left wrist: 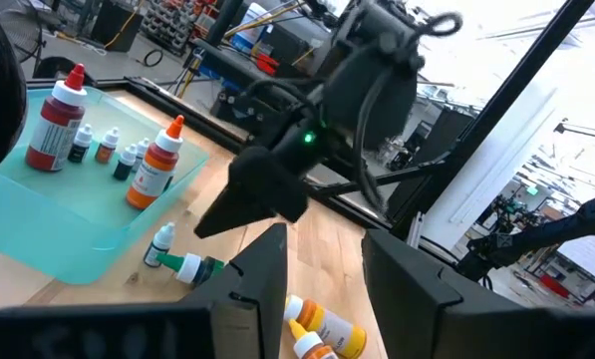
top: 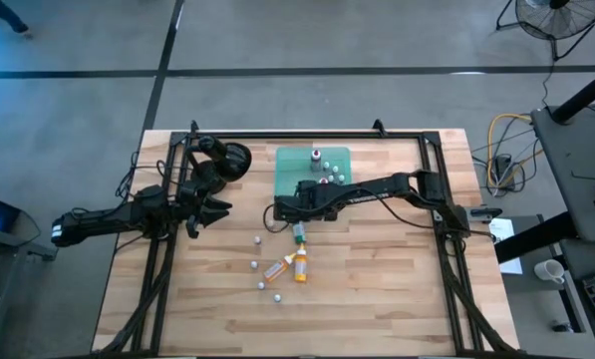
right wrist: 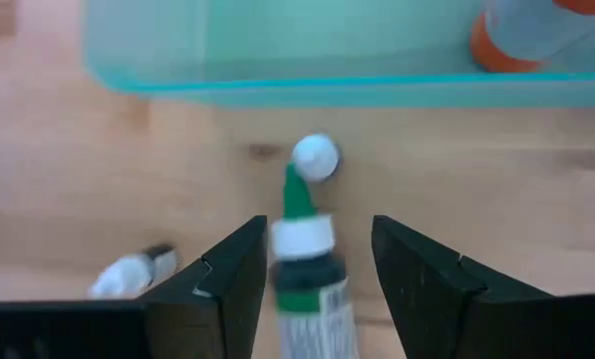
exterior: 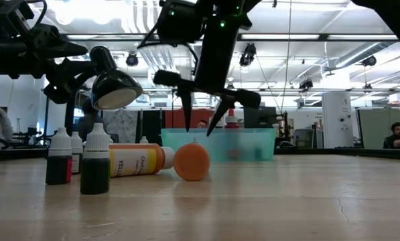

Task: Pick & Place food coloring
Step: Put the small blue food coloring bottle into the bin

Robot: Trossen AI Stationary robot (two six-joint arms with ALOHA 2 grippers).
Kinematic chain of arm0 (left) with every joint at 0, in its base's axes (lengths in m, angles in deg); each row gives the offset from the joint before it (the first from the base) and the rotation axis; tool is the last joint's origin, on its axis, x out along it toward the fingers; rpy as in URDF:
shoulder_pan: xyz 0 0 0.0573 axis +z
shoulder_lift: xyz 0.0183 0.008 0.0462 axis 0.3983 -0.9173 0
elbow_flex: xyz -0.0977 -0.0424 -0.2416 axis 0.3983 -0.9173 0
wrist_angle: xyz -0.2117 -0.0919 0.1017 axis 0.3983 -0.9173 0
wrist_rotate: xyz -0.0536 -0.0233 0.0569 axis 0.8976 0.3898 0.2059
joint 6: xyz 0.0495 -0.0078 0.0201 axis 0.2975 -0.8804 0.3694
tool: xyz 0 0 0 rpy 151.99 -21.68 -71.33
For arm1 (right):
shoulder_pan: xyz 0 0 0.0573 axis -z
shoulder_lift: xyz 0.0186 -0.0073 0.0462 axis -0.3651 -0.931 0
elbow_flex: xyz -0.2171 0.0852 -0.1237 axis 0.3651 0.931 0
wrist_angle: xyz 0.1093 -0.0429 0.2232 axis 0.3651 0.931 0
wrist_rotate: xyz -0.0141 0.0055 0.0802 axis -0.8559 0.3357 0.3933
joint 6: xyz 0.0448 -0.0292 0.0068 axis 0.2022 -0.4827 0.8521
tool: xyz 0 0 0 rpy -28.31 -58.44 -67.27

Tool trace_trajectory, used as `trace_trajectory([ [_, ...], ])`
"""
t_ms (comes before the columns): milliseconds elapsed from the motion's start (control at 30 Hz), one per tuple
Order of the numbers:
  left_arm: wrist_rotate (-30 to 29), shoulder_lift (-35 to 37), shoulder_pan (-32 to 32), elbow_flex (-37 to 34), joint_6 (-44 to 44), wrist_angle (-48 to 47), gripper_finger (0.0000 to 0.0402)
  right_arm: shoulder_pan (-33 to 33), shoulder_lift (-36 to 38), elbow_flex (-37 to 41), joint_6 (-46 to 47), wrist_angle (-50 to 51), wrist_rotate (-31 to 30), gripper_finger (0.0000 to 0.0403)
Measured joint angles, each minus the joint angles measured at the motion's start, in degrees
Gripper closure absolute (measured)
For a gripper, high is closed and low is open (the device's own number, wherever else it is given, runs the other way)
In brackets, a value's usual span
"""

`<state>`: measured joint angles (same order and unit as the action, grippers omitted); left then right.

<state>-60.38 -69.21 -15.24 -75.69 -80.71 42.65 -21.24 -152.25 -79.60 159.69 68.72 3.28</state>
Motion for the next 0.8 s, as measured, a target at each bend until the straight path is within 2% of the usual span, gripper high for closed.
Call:
trace_trajectory([
  [333,0.00,0.02,0.00,-0.02,0.02,0.00,0.0296,0.90,-3.20,0.12,0.38,-2.82,-0.22,0.0230],
  [800,0.00,0.00,-0.02,-0.01,0.01,-0.01,0.0296,2.75,-3.32,0.10,-1.70,-3.18,-0.95,0.0230],
])
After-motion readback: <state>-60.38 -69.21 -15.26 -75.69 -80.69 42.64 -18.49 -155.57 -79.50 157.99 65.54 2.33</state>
